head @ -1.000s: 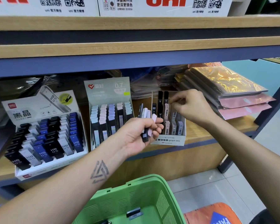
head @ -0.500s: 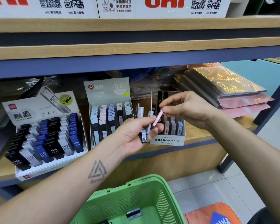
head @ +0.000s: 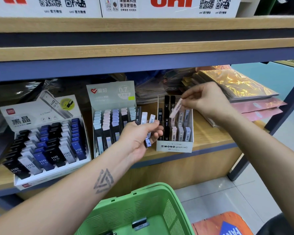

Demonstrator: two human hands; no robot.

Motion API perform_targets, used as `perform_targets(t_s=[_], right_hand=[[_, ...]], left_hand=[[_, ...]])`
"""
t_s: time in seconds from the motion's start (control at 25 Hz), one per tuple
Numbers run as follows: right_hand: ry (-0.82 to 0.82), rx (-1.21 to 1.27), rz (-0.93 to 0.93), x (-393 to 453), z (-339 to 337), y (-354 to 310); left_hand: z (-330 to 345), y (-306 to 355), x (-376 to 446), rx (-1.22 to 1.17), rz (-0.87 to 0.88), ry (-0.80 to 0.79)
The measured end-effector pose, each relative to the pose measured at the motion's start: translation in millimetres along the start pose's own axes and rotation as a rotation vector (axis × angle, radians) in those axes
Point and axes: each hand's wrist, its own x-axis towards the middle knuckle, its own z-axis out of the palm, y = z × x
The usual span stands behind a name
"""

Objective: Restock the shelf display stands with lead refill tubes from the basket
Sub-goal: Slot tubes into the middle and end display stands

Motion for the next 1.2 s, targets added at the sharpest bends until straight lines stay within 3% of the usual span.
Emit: perform_targets(t_s=[0.08, 0.2, 1.2], right_hand=[[0.092, -0.247, -0.065, 2, 0, 5], [0.094, -0.414, -0.146, -1, 11, 8], [0.0, -0.815, -0.233, 6, 49, 27]], left_hand=[[-1, 0, 0, 0.004, -0.002, -0.006], [-1, -1, -1, 0.011, -0.01, -0.023], [-3, 1, 0, 0.042, -0.017, -0.089]])
